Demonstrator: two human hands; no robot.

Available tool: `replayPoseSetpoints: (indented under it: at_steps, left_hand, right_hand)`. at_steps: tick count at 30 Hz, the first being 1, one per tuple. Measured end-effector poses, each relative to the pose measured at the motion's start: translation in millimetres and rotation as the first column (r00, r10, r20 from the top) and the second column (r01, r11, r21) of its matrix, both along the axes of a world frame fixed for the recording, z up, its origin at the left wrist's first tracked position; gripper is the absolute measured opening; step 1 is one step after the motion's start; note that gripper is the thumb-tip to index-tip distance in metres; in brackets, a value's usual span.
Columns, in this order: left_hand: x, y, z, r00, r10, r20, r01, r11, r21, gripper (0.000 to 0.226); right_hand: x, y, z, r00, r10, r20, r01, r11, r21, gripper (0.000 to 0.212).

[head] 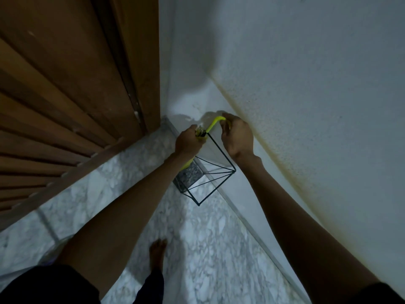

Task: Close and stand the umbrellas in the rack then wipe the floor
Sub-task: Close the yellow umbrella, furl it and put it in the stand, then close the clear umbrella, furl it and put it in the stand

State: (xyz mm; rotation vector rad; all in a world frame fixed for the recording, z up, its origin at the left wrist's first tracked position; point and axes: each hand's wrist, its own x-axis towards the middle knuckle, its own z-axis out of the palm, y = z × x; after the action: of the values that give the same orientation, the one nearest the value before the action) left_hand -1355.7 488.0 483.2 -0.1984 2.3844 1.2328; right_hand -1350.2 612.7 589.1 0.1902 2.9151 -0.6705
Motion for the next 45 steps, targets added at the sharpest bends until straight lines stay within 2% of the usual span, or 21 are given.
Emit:
replayPoseSetpoints:
  at_steps: [2, 5, 11, 17, 23, 28, 31, 34, 37, 41, 43, 45]
  left_hand:
    - [-1.3, 0.9, 4.7, 0.999, -0.049, 0.025, 0.049, 0.999, -0.018, 0.070]
    - [1.0, -1.4, 15.4, 0.994, -0.102, 0.045, 0.102, 0.995, -0.002, 0.078]
    - [15.7, -11.7, 51.5, 0.991, -0.090, 0.098, 0.087, 0.996, 0.029, 0.081]
    - [43.4, -30.9, 103.3, 0.996, -0.070, 0.055, 0.070, 0.998, -0.006, 0.075]
    - [82.6, -77.9, 158.5, 0.999, 0.045, -0.022, -0.045, 0.999, -0.007, 0.068]
    - [159.5, -137.2, 212.1, 0.963, 0.267, -0.024, -0.264, 0.962, 0.075, 0.057]
    - [229.4, -165.7, 243.6, 0.915, 0.394, -0.086, -0.392, 0.919, 0.042, 0.055]
    - [310.4, -189.7, 272.4, 0.841, 0.532, -0.095, -0.535, 0.845, -0.004, 0.041]
    - [400.0, -208.2, 283.5, 0.788, 0.602, -0.130, -0.613, 0.787, -0.071, 0.053]
    - [527.8, -215.6, 287.8, 0.648, 0.755, -0.098, -0.760, 0.649, -0.025, 0.055]
    - [598.8, -221.6, 290.3, 0.548, 0.831, -0.098, -0.834, 0.552, 0.018, 0.049]
    - [663.7, -229.2, 288.9, 0.440, 0.894, -0.082, -0.897, 0.441, -0.005, 0.058]
  right_hand:
    - [-1.9, -2.3, 2.2, 0.996, 0.086, 0.038, -0.090, 0.990, 0.109, 0.045]
    - [1.1, -1.7, 14.7, 0.988, 0.138, 0.070, -0.149, 0.972, 0.181, 0.057]
    - [15.2, -5.6, 57.8, 0.985, 0.130, 0.115, -0.145, 0.980, 0.136, 0.064]
    - [38.1, -18.1, 106.4, 0.981, 0.125, 0.151, -0.139, 0.986, 0.089, 0.060]
    - [85.4, -34.7, 138.1, 0.967, 0.168, 0.191, -0.177, 0.984, 0.032, 0.059]
    - [141.4, -75.0, 167.6, 0.935, 0.283, 0.212, -0.286, 0.958, -0.017, 0.061]
    - [185.8, -104.6, 183.2, 0.901, 0.394, 0.182, -0.393, 0.919, -0.043, 0.060]
    - [236.3, -137.5, 198.6, 0.835, 0.529, 0.152, -0.530, 0.847, -0.038, 0.055]
    - [306.2, -166.9, 208.7, 0.770, 0.631, 0.092, -0.626, 0.776, -0.077, 0.044]
    - [401.7, -196.2, 208.3, 0.697, 0.709, 0.109, -0.683, 0.703, -0.200, 0.057]
    - [455.0, -216.2, 212.7, 0.636, 0.761, 0.126, -0.729, 0.646, -0.227, 0.063]
    - [504.0, -238.0, 215.8, 0.566, 0.810, 0.157, -0.770, 0.587, -0.250, 0.066]
